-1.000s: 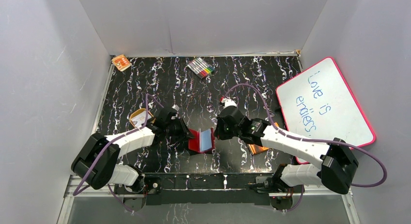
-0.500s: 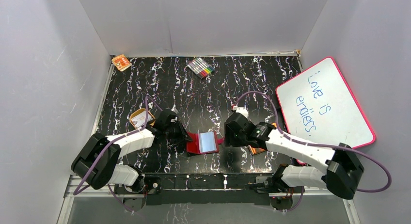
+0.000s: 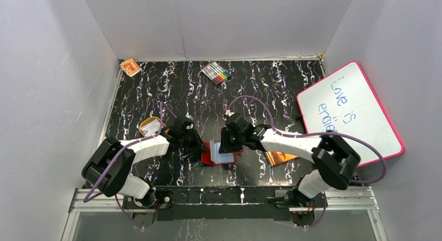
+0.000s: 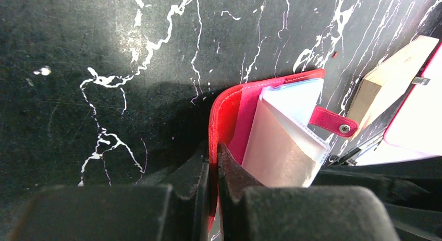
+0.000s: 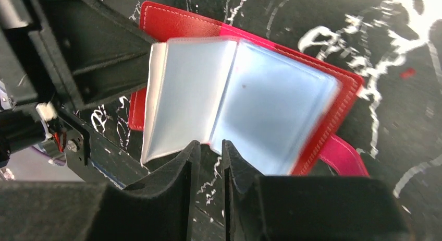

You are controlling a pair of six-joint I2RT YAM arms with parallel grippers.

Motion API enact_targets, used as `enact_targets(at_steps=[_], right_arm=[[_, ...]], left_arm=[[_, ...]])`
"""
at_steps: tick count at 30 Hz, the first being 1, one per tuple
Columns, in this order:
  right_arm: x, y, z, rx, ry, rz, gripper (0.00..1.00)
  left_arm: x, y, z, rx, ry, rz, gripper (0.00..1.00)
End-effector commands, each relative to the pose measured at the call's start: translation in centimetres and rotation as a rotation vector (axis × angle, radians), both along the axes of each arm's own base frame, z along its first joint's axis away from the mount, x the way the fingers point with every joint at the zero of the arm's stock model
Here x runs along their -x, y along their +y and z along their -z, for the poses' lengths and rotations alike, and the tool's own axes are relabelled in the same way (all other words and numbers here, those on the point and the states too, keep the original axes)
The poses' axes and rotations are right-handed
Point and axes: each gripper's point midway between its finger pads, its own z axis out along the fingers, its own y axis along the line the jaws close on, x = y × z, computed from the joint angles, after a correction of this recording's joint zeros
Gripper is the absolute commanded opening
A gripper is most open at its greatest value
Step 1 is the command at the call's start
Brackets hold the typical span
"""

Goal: Put the credit cards into the card holder
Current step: Turn over the card slot in the card holder.

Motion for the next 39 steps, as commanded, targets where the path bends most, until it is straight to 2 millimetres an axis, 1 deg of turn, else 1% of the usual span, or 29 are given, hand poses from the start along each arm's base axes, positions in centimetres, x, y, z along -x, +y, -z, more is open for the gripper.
enact_targets(at_steps=[1,3,5,7,9,11,14,18,22,25,27,30,35,38,39], right_arm=[[-1.1,4.7,-1.5,-0.118,-0.012,-0.061,0.29],[-1.2,5.1,-1.1,-0.112,-0.004,-0.062,0.29],[-1.3,5.4,-0.9,-0.115,0.0,-0.061,0.28],[-1.4,5.7,-0.9,-0.116,0.0,-0.063,0.28],[-1.6,5.9,-0.9,-0.116,0.0,-0.063,0.28],[-1.6,6.2,-0.8,-0.113,0.004,-0.067,0.28],[-1.7,6.5,-0.5,-0.113,0.013,-0.065,0.28],[-1.6,6.9,0.5,-0.102,0.043,-0.067,0.27],[-1.5,7.1,1.4,-0.092,0.07,-0.063,0.27],[-1.5,7.2,1.4,-0.099,0.074,-0.059,0.26],[-1.7,7.2,0.9,-0.106,0.064,-0.05,0.26],[-1.9,6.5,0.0,-0.097,0.042,-0.021,0.27],[-2.1,4.4,-1.5,-0.06,0.004,0.038,0.29],[-1.8,3.1,-2.4,-0.057,-0.013,0.062,0.3],[-1.4,2.6,-2.2,-0.052,-0.01,0.065,0.31]], left_arm=[[-0.4,0.3,-1.2,-0.041,-0.026,0.02,0.07],[-0.5,0.5,-1.5,-0.056,-0.026,0.021,0.13],[-0.5,0.5,-1.9,-0.061,-0.033,0.027,0.23],[-0.7,0.4,-2.8,-0.052,-0.052,0.04,0.33],[-1.0,0.3,-3.9,-0.045,-0.076,0.042,0.4],[-1.2,0.4,-5.0,-0.048,-0.097,0.045,0.44],[-1.3,0.5,-6.2,-0.056,-0.117,0.049,0.46],[-1.2,0.7,-7.5,-0.041,-0.136,0.038,0.47],[-1.0,0.8,-8.3,-0.015,-0.151,0.005,0.46],[-0.9,0.9,-8.2,0.001,-0.155,-0.012,0.42],[-0.8,0.9,-7.9,0.007,-0.15,-0.021,0.39],[-0.9,0.7,-8.1,0.029,-0.157,-0.026,0.35],[-1.4,-0.4,-8.6,0.08,-0.167,-0.016,0.3],[-1.6,-1.3,-8.9,0.119,-0.161,0.002,0.28],[-1.6,-1.5,-8.9,0.13,-0.158,0.005,0.27]])
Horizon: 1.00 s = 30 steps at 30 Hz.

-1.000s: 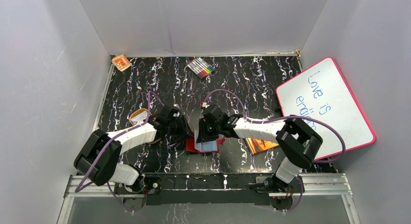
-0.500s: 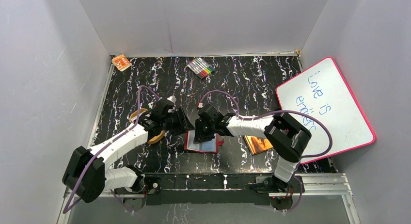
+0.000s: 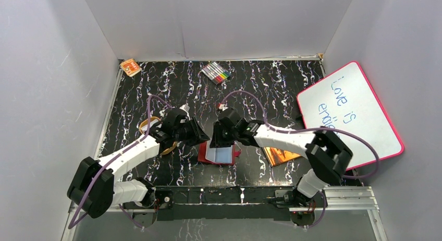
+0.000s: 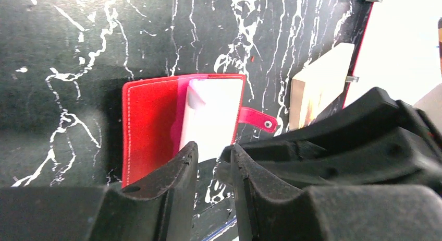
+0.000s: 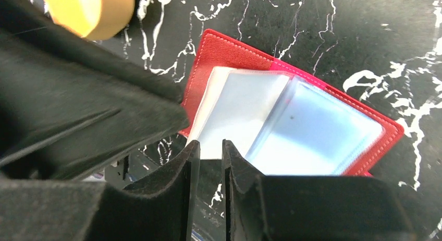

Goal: Put the credit cards into the card holder
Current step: Turn over the card slot in the card holder.

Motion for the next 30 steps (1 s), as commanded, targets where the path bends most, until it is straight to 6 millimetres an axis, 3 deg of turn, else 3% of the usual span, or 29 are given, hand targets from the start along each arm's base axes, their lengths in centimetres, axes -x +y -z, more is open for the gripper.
enact_targets(at_steps=[1,11,19,25,30], right_arm=[[0.2,-1.9,-1.9,-0.008,-0.042,0.055,0.31],[0.3,-4.4,-1.8,0.032,-0.075,0.118,0.3],[2.0,-7.7,-1.1,0.035,-0.085,0.151,0.33],[2.5,-8.1,-0.3,0.023,-0.069,0.153,0.34],[2.6,-8.0,0.3,0.029,-0.057,0.154,0.36]], left_arm=[[-0.3,-1.7,-1.4,0.085,-0.015,0.038,0.27],[-0.5,-2.9,-3.1,0.157,-0.054,0.077,0.27],[0.6,-4.7,-0.4,0.115,0.007,0.169,0.27],[1.3,-6.6,1.0,0.093,0.029,0.214,0.26],[1.5,-6.1,3.3,0.031,0.058,0.198,0.23]])
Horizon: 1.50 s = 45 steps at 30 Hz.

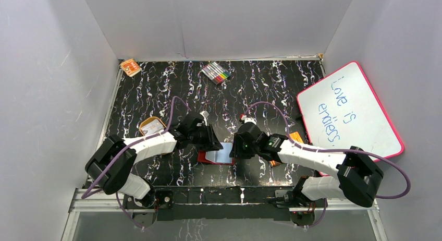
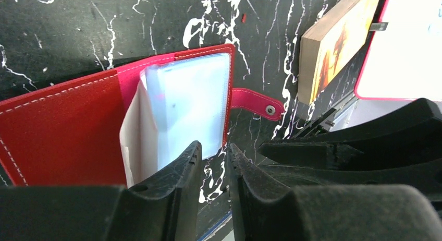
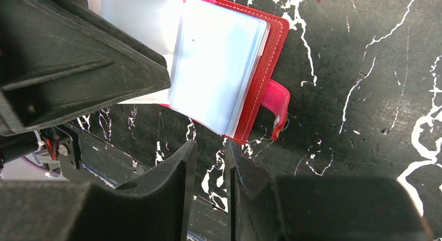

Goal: Put the credit cards into the card holder
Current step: Turn over the card slot in the card holder.

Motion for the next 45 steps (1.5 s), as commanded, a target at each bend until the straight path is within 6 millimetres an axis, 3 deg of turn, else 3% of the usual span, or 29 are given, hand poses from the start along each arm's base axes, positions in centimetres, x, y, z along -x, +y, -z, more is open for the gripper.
enact_targets(at_steps=[1,6,17,30,45], right_arm=[[-0.5,0.8,-0.3,-0.037,-0.011,0.023,0.36],[-0.7,0.8,0.5,-0.034,0.008,0.059,0.36],[-1.1,0.8,2.3,-0.041,0.063,0.109,0.37],[-1.1,0.0,4.3,0.022,0.111,0.126,0.35],[-1.3,1.7,4.7,0.008,0.132,0.071,0.37]], left_arm=[[-0.4,0.4,0.8,-0.044,-0.02,-0.02,0.21],[0.8,2.3,3.5,-0.113,0.03,-0.066,0.17],[1.8,3.7,5.9,-0.172,0.068,-0.077,0.14],[2.7,4.5,6.9,-0.186,0.091,-0.092,0.12],[2.9,4.2,6.9,-0.173,0.104,-0.08,0.15]])
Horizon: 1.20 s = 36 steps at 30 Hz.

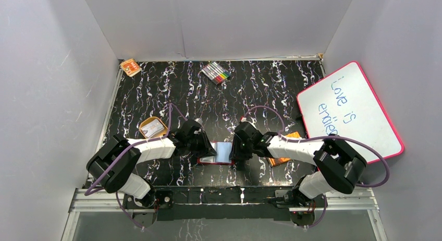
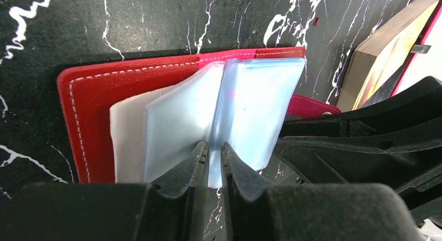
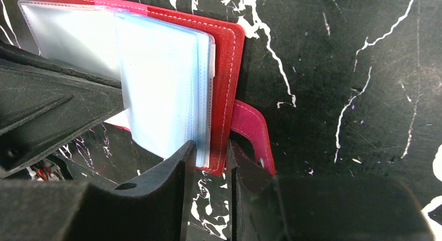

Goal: Put the credit cards into the card holder
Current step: Turn over the card slot in the card holder.

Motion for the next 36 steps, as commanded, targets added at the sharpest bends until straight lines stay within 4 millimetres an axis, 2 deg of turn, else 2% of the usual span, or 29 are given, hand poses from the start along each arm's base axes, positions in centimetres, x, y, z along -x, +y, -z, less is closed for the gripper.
enact_targets(at_steps=[1,11,21,27,36], right_arm=[[-0.6,1.5,0.2,-0.028,-0.01,-0.02,0.37],[-0.7,2.5,-0.5,-0.083,-0.019,-0.038,0.39],[-1.0,2.7,-1.6,-0.108,-0.055,-0.045,0.41],[-1.2,2.9,-2.1,-0.119,-0.077,-0.06,0.46],[-1.4,3.0,-2.2,-0.121,-0.083,-0.058,0.48]], left_arm=[[1.9,1.8,2.3,-0.088,0.073,0.009,0.16],[1.8,1.4,2.0,-0.074,0.071,0.026,0.34],[1.6,1.4,1.4,-0.079,0.061,0.023,0.39],[1.5,1.4,0.4,-0.074,0.043,0.034,0.44],[1.3,1.6,-1.0,-0.082,0.018,0.043,0.47]])
